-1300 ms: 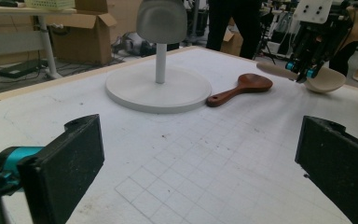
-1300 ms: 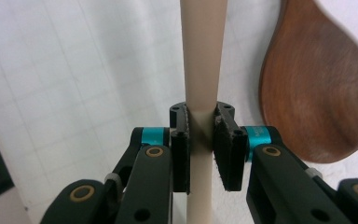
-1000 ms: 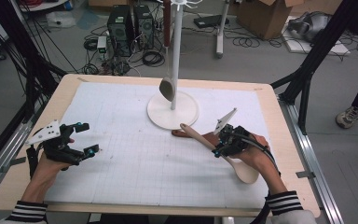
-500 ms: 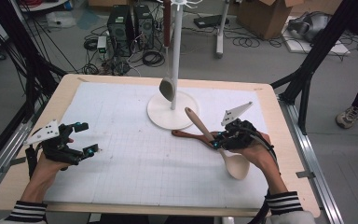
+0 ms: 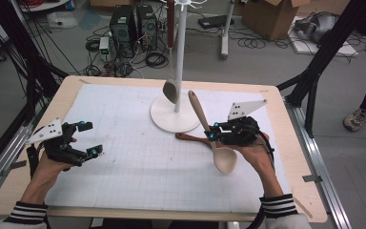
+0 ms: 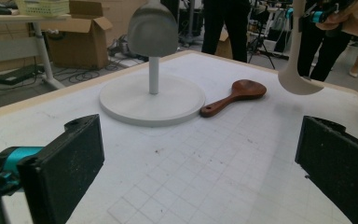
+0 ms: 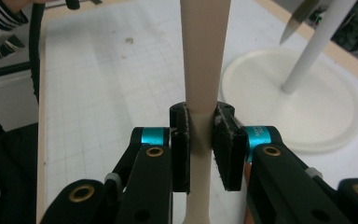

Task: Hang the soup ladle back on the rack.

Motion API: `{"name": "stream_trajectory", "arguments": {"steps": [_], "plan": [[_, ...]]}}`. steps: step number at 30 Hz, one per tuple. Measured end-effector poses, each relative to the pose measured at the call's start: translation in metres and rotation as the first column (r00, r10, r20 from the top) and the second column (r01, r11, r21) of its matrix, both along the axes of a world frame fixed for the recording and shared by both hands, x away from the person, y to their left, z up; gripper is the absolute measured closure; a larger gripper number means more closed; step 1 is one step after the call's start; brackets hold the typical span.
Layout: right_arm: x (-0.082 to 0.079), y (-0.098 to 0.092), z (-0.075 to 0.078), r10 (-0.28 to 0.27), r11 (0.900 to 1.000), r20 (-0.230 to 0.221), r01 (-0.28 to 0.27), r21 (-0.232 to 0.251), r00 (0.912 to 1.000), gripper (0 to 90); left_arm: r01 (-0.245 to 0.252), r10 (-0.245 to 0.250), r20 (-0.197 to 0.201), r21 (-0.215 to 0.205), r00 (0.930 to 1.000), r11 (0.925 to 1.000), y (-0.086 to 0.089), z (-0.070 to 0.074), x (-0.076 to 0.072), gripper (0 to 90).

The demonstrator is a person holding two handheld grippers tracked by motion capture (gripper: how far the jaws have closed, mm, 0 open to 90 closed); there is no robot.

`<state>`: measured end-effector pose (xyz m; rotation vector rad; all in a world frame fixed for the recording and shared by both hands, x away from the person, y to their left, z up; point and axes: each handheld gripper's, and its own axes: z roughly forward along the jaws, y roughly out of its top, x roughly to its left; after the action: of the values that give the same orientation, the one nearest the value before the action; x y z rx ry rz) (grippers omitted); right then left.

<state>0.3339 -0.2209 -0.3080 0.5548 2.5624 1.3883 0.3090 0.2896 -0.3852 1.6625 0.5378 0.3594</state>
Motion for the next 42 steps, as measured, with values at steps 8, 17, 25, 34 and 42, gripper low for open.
{"name": "stream_trajectory", "arguments": {"steps": [8,17,25,34,42], "plan": [[-0.001,0.014,0.005,-0.013,0.996,0.033,0.011,0.086,0.9994,78.6,0.021,-0.021,0.008,-0.004,0.9998,0.9998,-0.01,0.014,0.002,1.7],[0.001,0.03,0.01,-0.041,0.987,0.075,0.029,0.161,0.9963,78.6,0.044,-0.044,0.028,0.001,0.9986,0.999,-0.029,0.04,0.005,1.7],[0.003,0.044,0.014,-0.045,0.98,0.101,0.024,0.2,0.9939,78.6,0.084,-0.085,0.046,0.017,0.9953,0.9963,-0.053,0.066,0.011,1.7],[0.005,0.057,0.013,-0.054,0.975,0.109,0.029,0.221,0.9925,78.6,0.122,-0.124,0.048,0.028,0.9911,0.9921,-0.082,0.088,0.022,1.7],[0.008,0.067,0.012,-0.059,0.971,0.118,0.029,0.238,0.9913,78.6,0.148,-0.149,0.054,0.023,0.9874,0.9888,-0.108,0.101,0.028,1.7]]}}
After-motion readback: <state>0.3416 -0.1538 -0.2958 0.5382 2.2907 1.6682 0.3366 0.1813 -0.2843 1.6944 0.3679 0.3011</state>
